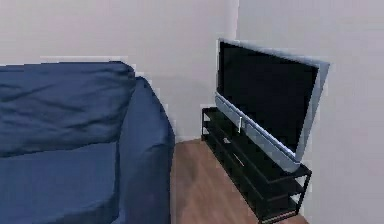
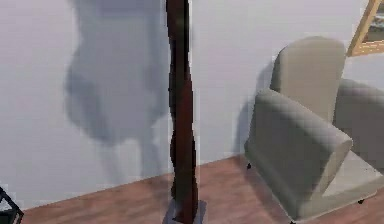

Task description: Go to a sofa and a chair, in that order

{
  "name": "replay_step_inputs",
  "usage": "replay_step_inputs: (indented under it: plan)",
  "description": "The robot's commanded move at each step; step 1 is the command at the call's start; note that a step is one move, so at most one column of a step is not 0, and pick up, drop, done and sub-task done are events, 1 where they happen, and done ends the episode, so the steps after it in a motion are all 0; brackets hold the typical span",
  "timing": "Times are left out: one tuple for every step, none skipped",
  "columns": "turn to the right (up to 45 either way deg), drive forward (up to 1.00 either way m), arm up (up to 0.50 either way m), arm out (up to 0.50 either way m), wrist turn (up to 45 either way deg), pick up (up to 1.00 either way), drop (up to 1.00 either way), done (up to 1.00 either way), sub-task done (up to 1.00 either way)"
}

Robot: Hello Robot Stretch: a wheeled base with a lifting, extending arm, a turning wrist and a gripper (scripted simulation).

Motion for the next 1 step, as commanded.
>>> replay_step_inputs:
  plan:
    - [0.0,0.25,0.0,0.0,0.0,0.0,0.0,0.0,0.0]
